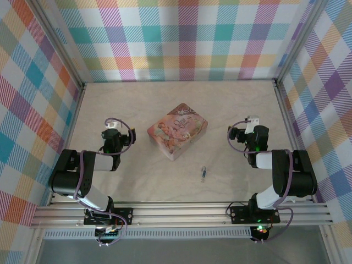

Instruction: Unlock a padlock with a key

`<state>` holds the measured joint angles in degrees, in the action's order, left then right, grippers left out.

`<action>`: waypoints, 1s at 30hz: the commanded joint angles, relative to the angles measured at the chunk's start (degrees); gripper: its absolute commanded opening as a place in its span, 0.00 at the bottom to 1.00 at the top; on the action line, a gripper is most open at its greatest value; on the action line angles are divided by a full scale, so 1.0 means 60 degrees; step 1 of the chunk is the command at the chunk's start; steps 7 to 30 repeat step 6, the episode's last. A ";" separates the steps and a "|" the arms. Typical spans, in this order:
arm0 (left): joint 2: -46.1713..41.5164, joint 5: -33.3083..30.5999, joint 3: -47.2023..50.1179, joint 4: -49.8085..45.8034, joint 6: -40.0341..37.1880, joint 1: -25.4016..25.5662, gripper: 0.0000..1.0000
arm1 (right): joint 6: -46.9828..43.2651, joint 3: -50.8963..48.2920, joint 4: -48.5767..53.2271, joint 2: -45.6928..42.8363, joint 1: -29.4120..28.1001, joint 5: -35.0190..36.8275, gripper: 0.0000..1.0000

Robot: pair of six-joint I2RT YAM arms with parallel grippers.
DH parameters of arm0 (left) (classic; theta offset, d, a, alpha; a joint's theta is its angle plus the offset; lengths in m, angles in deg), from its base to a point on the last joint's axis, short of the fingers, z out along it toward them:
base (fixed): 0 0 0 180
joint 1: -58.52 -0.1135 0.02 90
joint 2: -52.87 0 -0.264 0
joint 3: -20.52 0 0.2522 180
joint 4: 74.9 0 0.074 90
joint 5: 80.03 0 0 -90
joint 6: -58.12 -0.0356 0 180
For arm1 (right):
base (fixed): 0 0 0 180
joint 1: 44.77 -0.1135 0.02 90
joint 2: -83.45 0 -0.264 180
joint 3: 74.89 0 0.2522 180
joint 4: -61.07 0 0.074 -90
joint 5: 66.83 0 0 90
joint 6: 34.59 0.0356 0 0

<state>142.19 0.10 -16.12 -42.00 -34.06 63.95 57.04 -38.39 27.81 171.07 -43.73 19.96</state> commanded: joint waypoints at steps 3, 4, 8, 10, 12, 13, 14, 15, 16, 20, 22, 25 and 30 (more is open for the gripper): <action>0.0066 0.0150 -0.0166 0.0032 0.0143 -0.0084 1.00 | -0.0174 0.0157 -0.0055 0.0062 -0.0068 -0.0213 1.00; 0.0071 0.0147 -0.0158 0.0032 0.0142 -0.0078 1.00 | -0.0182 0.0161 -0.0051 0.0061 -0.0067 -0.0213 1.00; 0.0076 0.0151 -0.0158 0.0032 0.0131 -0.0084 1.00 | -0.0170 0.0155 -0.0054 0.0061 -0.0067 -0.0218 1.00; 0.0076 0.0151 -0.0158 0.0032 0.0131 -0.0084 1.00 | -0.0170 0.0155 -0.0054 0.0061 -0.0067 -0.0218 1.00; 0.0076 0.0151 -0.0158 0.0032 0.0131 -0.0084 1.00 | -0.0170 0.0155 -0.0054 0.0061 -0.0067 -0.0218 1.00; 0.0076 0.0151 -0.0158 0.0032 0.0131 -0.0084 1.00 | -0.0170 0.0155 -0.0054 0.0061 -0.0067 -0.0218 1.00; 0.0076 0.0151 -0.0158 0.0032 0.0131 -0.0084 1.00 | -0.0170 0.0155 -0.0054 0.0061 -0.0067 -0.0218 1.00; 0.0076 0.0151 -0.0158 0.0032 0.0131 -0.0084 1.00 | -0.0170 0.0155 -0.0054 0.0061 -0.0067 -0.0218 1.00; 0.0076 0.0151 -0.0158 0.0032 0.0131 -0.0084 1.00 | -0.0170 0.0155 -0.0054 0.0061 -0.0067 -0.0218 1.00; 0.0076 0.0151 -0.0158 0.0032 0.0131 -0.0084 1.00 | -0.0170 0.0155 -0.0054 0.0061 -0.0067 -0.0218 1.00; 0.0076 0.0151 -0.0158 0.0032 0.0131 -0.0084 1.00 | -0.0170 0.0155 -0.0054 0.0061 -0.0067 -0.0218 1.00; 0.0076 0.0151 -0.0158 0.0032 0.0131 -0.0084 1.00 | -0.0170 0.0155 -0.0054 0.0061 -0.0067 -0.0218 1.00; 0.0076 0.0151 -0.0158 0.0032 0.0131 -0.0084 1.00 | -0.0170 0.0155 -0.0054 0.0061 -0.0067 -0.0218 1.00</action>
